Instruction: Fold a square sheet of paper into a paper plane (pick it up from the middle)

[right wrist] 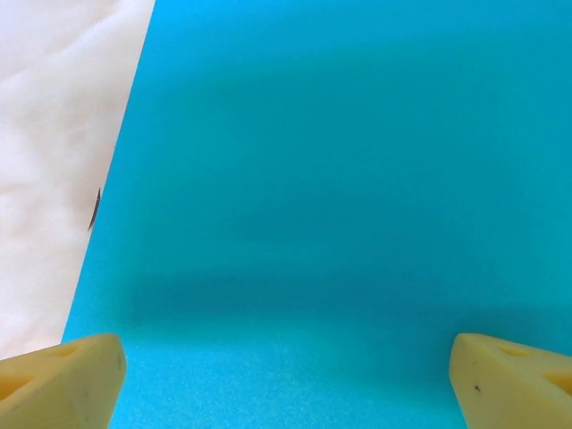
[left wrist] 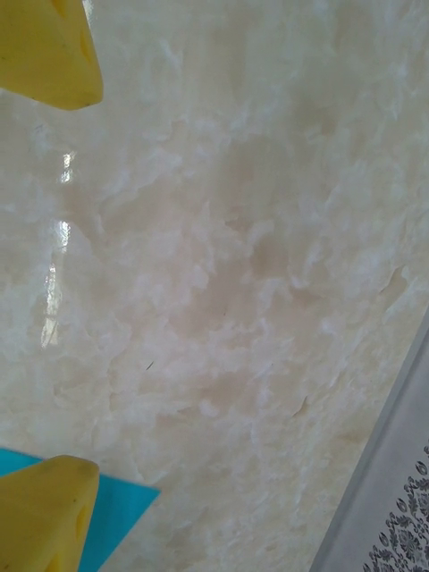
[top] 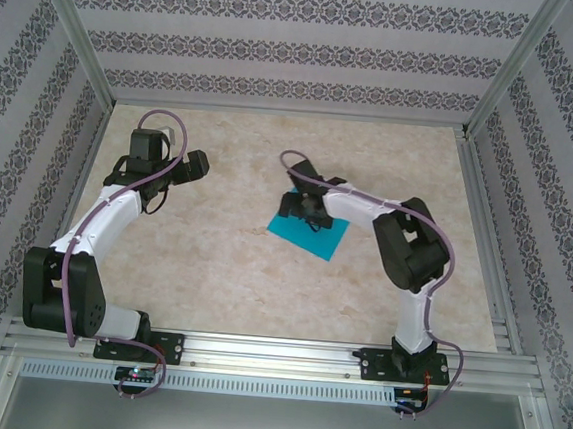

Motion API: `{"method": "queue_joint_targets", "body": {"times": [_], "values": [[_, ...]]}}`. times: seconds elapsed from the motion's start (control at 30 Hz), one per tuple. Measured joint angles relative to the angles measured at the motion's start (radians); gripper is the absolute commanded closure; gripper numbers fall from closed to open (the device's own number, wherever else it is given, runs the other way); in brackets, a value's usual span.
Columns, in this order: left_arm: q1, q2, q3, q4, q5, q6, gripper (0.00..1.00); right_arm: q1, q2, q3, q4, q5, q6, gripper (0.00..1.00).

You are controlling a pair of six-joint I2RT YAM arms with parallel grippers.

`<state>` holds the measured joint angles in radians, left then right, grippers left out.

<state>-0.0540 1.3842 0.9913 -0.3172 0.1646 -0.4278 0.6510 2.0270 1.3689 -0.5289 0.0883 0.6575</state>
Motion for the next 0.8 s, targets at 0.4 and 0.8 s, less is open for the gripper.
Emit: {"method": "queue_joint_targets", "body": {"times": [0.4, 0.8], "values": [[0.0, 0.0, 0.014, -0.035, -0.031, -0.025, 0.0, 0.096, -0.021, 0.127, -0.068, -0.033, -0.021, 0.2], [0.0, 0.0, 0.016, -0.064, -0.052, -0.042, 0.0, 0.146, 0.145, 0.261, -0.071, -0.132, 0.045, 0.31]]}}
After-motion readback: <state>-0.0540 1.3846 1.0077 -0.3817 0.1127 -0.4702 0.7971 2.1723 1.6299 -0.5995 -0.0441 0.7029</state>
